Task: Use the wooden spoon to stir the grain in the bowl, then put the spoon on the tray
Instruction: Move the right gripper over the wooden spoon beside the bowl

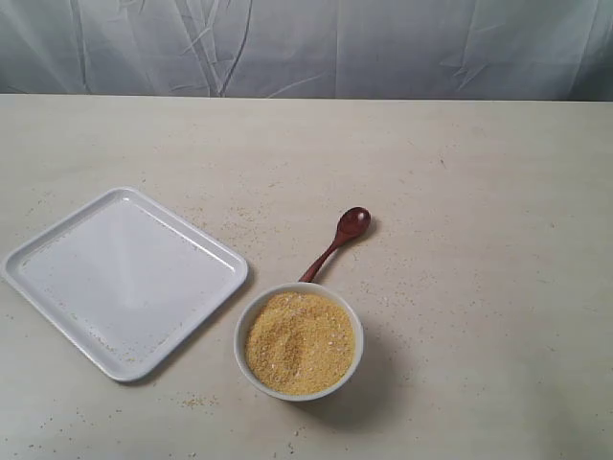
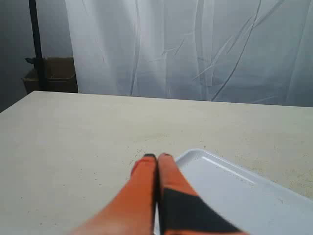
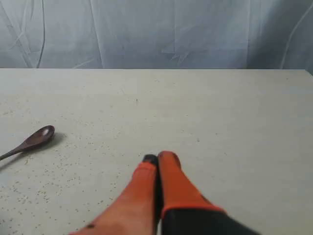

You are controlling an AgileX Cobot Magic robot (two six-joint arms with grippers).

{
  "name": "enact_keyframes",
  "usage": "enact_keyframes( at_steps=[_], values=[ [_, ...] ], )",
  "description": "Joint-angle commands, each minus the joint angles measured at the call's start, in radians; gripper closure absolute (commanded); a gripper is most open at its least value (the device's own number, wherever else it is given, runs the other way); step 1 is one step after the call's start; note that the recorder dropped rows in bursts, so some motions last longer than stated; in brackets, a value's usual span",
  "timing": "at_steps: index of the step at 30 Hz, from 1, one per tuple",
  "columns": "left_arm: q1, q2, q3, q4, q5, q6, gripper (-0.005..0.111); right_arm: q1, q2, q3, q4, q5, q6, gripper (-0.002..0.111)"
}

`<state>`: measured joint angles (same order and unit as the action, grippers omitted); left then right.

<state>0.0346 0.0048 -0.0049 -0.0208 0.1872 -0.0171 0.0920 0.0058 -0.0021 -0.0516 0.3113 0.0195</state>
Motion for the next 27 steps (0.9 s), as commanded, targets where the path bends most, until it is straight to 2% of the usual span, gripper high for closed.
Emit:
enact_keyframes(
  at_steps=[1,3,5,7,13,15,19,24,27],
  values=[
    [0.004,-0.005,0.005,0.001,-0.006,-0.002,0.107,-0.004,-0.006,0.002,0.0,-0.041,0.0,0.108],
    [0.004,-0.005,0.005,0.001,-0.006,-0.002,0.107,-0.004,-0.006,0.002,0.0,-0.151,0.0,0.108],
    [0.004,-0.005,0.005,0.001,-0.006,-0.002,0.107,-0.004,-0.006,0.002,0.0,-0.367,0.0,0.108],
    [0.004,-0.005,0.005,0.001,-0.006,-0.002,0.107,-0.004,-0.006,0.002,0.0,-0.497,0.0,0.108],
    [0.004,-0.005,0.005,0.001,-0.006,-0.002,0.107,-0.004,-0.006,0.002,0.0,-0.669,-0.007,0.108],
    [0.004,-0.005,0.005,0.001,-0.006,-0.002,0.107,-0.004,-0.006,0.002,0.001,-0.606,0.001,0.108],
    [0.004,-0.005,0.005,0.001,-0.008,-0.002,0.107,-0.004,0.041,-0.119,0.038,-0.261,0.015,0.109],
    [0.004,-0.005,0.005,0.001,-0.008,-0.002,0.107,-0.004,0.296,-0.37,0.069,0.097,0.015,0.109],
    [0.004,-0.005,0.005,0.001,-0.008,-0.002,0.107,0.0,0.478,-0.498,0.181,0.177,0.015,0.109]
  ],
)
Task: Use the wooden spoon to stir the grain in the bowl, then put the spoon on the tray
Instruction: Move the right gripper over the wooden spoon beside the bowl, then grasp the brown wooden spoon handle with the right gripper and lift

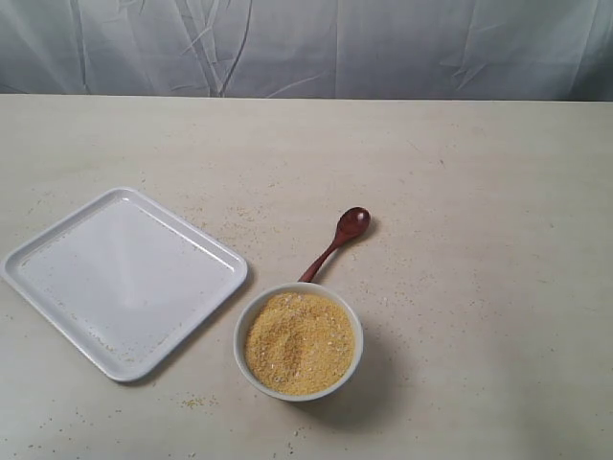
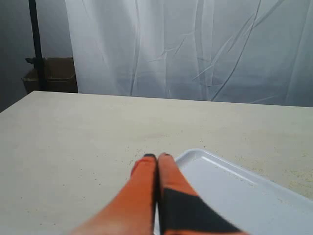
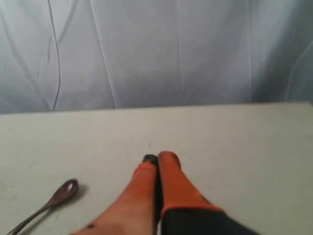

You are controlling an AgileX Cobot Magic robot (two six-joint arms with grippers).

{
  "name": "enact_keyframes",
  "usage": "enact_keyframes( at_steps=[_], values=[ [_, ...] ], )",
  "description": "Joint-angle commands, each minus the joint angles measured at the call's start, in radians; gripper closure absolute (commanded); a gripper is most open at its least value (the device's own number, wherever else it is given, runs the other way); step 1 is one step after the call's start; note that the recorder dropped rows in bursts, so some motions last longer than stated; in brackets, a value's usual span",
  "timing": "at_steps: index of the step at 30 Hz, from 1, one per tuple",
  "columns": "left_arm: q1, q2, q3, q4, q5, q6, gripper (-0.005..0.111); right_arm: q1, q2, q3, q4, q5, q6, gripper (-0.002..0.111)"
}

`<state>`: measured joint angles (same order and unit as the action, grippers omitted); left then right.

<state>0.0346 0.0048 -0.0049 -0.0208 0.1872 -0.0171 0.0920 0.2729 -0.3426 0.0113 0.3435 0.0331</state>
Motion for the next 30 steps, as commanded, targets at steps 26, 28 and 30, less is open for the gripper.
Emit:
enact_keyframes(
  at_steps=[26,28,30],
  values=[
    [0.004,-0.005,0.005,0.001,-0.008,-0.002,0.107,0.573,1.42,-0.926,-0.176,0.468,0.805,0.109],
    [0.004,-0.005,0.005,0.001,-0.008,-0.002,0.107,0.601,1.512,-0.998,-0.143,0.466,0.82,0.109],
    [0.004,-0.005,0.005,0.001,-0.008,-0.002,0.107,0.624,1.59,-1.054,-0.134,0.464,0.872,0.109]
  ],
)
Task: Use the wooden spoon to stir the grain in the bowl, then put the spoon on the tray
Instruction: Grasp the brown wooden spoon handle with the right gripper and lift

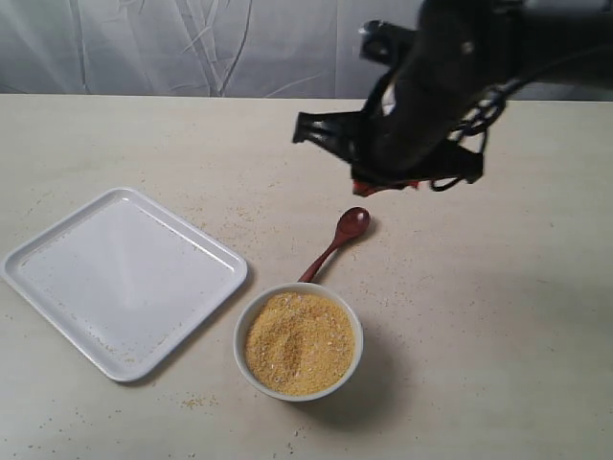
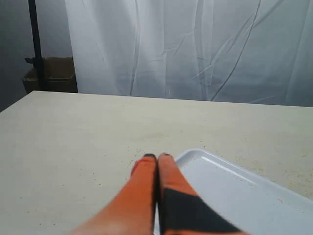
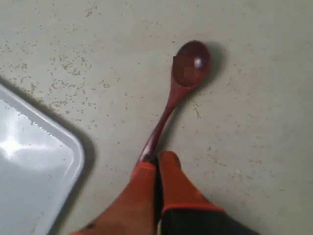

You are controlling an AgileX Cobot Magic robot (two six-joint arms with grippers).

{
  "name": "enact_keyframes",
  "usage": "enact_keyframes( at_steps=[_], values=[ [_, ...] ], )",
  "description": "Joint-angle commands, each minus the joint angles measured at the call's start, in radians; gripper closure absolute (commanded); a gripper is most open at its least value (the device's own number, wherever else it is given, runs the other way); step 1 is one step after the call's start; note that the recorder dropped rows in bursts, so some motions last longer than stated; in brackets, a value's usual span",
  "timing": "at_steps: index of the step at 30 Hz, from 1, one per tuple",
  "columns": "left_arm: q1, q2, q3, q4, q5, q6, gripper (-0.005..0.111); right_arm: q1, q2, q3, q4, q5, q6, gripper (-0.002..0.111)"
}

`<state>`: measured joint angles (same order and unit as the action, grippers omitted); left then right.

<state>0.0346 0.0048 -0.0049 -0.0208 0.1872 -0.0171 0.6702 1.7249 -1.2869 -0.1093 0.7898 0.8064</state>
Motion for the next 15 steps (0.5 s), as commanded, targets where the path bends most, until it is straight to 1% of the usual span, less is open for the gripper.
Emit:
enact_keyframes(
  at_steps=[1,2,4,8,9,10,15],
  values=[
    [0.004,-0.005,0.005,0.001,-0.008,-0.002,0.107,0.053,0.166,-0.126,-0.014,0.02,0.126,0.109],
    [0.004,-0.005,0.005,0.001,-0.008,-0.002,0.107,0.058,0.196,-0.141,-0.014,0.026,0.16,0.107],
    [0.004,-0.005,0.005,0.001,-0.008,-0.002,0.107,0.06,0.238,-0.153,-0.019,0.028,0.214,0.099],
    [0.004,-0.005,0.005,0.001,-0.008,-0.002,0.107,0.06,0.286,-0.155,-0.025,0.023,0.25,0.068],
    [0.004,-0.005,0.005,0.001,-0.008,-0.002,0.107,0.06,0.292,-0.155,-0.025,0.023,0.261,0.063],
    [0.004,-0.005,0.005,0.001,-0.008,-0.002,0.107,0.06,0.295,-0.155,-0.026,0.023,0.271,0.061],
    [0.004,-0.005,0.005,0.001,-0.008,-0.002,0.107,0.06,0.326,-0.155,-0.112,0.023,0.381,0.061]
  ],
)
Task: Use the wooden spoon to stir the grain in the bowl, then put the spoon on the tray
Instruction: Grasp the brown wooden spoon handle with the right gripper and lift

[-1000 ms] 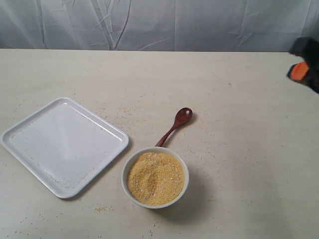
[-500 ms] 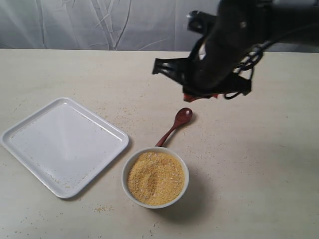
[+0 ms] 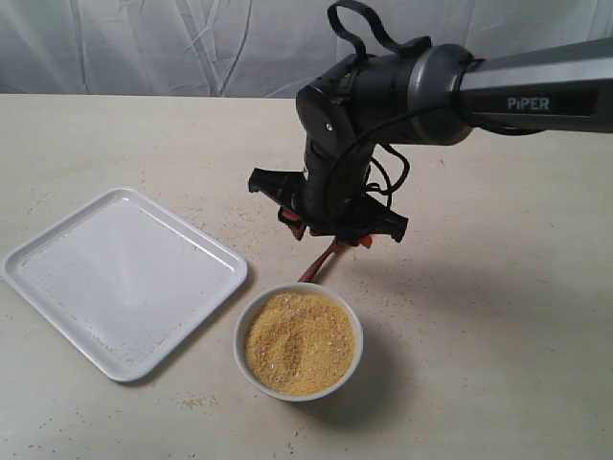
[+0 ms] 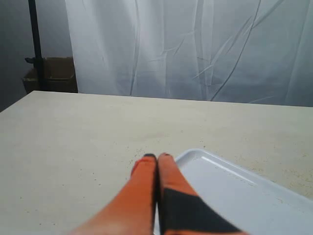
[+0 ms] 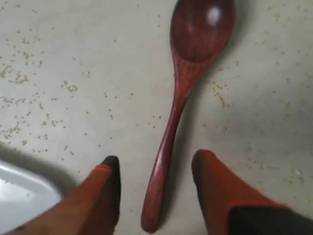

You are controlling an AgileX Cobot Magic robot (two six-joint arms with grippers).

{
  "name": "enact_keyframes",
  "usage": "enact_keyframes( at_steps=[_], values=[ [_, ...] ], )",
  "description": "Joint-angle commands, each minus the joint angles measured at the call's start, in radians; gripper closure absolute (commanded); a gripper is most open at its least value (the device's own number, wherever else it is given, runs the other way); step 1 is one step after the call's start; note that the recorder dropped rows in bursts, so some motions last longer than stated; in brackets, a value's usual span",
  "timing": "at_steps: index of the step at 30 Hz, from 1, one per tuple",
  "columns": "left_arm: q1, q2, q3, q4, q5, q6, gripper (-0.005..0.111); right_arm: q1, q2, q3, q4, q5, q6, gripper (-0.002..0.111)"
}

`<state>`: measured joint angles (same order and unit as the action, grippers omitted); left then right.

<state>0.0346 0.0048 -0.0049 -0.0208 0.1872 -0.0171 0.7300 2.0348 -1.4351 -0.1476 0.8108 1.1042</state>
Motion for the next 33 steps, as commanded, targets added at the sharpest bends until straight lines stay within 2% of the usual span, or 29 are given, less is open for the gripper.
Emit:
enact_keyframes(
  at_steps=[1,15,17,19,21,26,29,31,33],
  values=[
    [0.004,-0.005,0.005,0.001,-0.008,-0.002,0.107,0.0,0.023,-0.007,-0.078,-0.001,0.085,0.061],
    [0.004,-0.005,0.005,0.001,-0.008,-0.002,0.107,0.0,0.11,-0.007,-0.066,-0.06,0.128,0.061],
    [0.004,-0.005,0.005,0.001,-0.008,-0.002,0.107,0.0,0.121,-0.007,-0.054,-0.056,0.128,0.066],
    [0.004,-0.005,0.005,0.001,-0.008,-0.002,0.107,0.0,0.125,-0.007,-0.042,-0.056,0.128,0.094],
    [0.004,-0.005,0.005,0.001,-0.008,-0.002,0.107,0.0,0.113,-0.007,-0.038,-0.045,0.128,0.108],
    [0.004,-0.005,0.005,0.001,-0.008,-0.002,0.107,-0.044,-0.009,-0.007,-0.155,-0.031,0.128,0.108],
    [0.004,-0.005,0.005,0.001,-0.008,-0.002,0.107,-0.102,-0.12,-0.007,-0.201,-0.035,-0.066,0.108],
    [0.004,-0.005,0.005,0.001,-0.008,-0.002,0.107,-0.123,-0.172,-0.007,-0.187,-0.03,-0.292,0.108],
    [0.004,-0.005,0.005,0.001,-0.008,-0.002,0.107,-0.128,-0.225,-0.007,-0.152,0.002,-0.602,0.108]
  ],
)
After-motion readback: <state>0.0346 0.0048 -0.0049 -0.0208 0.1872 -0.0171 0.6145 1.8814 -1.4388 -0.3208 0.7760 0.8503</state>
